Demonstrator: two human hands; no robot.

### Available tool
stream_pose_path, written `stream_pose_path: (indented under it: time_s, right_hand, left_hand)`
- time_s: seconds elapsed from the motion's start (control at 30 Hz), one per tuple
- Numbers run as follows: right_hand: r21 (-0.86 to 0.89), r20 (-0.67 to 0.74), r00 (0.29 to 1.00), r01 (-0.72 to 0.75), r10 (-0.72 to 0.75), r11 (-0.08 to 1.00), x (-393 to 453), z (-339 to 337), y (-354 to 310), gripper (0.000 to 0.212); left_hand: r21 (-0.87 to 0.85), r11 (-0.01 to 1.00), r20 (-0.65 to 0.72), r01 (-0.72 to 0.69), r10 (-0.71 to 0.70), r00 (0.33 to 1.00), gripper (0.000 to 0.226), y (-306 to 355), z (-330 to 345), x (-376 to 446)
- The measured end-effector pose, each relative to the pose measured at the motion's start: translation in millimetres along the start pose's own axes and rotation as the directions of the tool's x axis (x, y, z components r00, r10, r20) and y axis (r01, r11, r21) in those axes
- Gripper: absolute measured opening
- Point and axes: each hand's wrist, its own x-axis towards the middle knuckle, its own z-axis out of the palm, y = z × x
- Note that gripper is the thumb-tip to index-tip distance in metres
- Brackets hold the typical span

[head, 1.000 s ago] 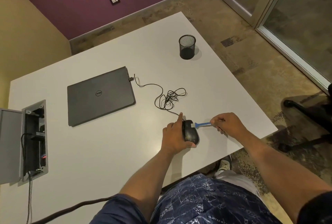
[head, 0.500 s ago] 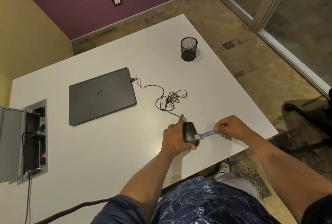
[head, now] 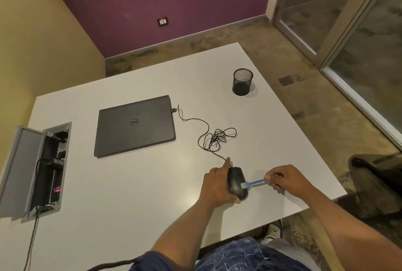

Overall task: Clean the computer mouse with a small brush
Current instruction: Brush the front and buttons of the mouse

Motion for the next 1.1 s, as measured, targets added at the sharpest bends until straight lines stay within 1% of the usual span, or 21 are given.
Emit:
stream_pose_path:
  time_s: [0.07, 0.2, 0.33, 0.47, 0.6, 0.63, 0.7, 0.73, 0.83, 0.87, 0.97, 1.1]
  right_hand:
    - [0.028, -0.032, 0.999, -0.004, 0.005, 1.000, 0, 0, -1, 0.014]
    - [-0.017, 0.053, 0.999, -0.006, 0.007, 1.000, -4, -3, -2, 0.017]
    - [0.027, -0.008, 1.000, 0.002, -0.002, 1.000, -5, -6, -3, 0.020]
    - [-0.022, 0.068, 0.998, -0.017, 0.018, 1.000, -6, -4, -4, 0.020]
    - [-0.003, -0.029, 0.999, 0.019, -0.019, 1.000, -2, -7, -1, 0.021]
    - [-0.013, -0.015, 1.000, 0.019, -0.019, 1.000, -1, -6, -1, 0.022]
    - [-0.046, 0.059, 0.998, 0.000, 0.003, 0.999, -1, -4, 0, 0.021]
    - [-0.043, 0.069, 0.998, -0.007, 0.010, 0.999, 0, -4, 0, 0.020]
    - [0.028, -0.026, 1.000, -0.003, 0.004, 1.000, 3, -4, 2, 0.018]
    - [0.039, -0.035, 0.999, -0.006, 0.008, 0.999, 3, -4, 2, 0.017]
    - [0.025, 0.054, 0.998, -0.041, 0.040, 0.999, 3, 0, -1, 0.017]
    - [0.095, -0.023, 0.999, -0.038, 0.041, 0.995, 5, -2, -2, 0.016]
  left_hand:
    - [-0.002, 1.000, 0.003, -0.008, 0.008, 1.000, 0.140, -1, 1, 0]
    - [0.006, 1.000, 0.011, -0.020, 0.020, 1.000, 0.140, -3, 2, 1]
    - [0.014, 1.000, 0.017, -0.026, 0.026, 1.000, 0.140, -3, 1, 2]
    - [0.014, 0.999, 0.015, -0.039, 0.039, 0.999, 0.142, -4, 1, 1]
    - [0.009, 0.999, 0.017, -0.044, 0.044, 0.999, 0.140, -6, 2, 1]
    - [0.008, 0.999, 0.017, -0.044, 0.044, 0.999, 0.140, -6, 3, 1]
    - [0.006, 0.999, 0.015, -0.044, 0.044, 0.999, 0.141, -7, 3, 1]
    - [0.004, 0.999, 0.012, -0.045, 0.045, 0.999, 0.141, -7, 3, 1]
    - [-0.003, 0.999, 0.011, -0.042, 0.042, 0.999, 0.140, -8, 4, 1]
    - [-0.007, 0.999, 0.012, -0.042, 0.042, 0.999, 0.140, -8, 4, 2]
    - [-0.009, 0.999, 0.017, -0.039, 0.039, 0.999, 0.140, -8, 4, 2]
    - [0.008, 0.999, 0.017, -0.038, 0.038, 0.999, 0.139, -7, 3, 3]
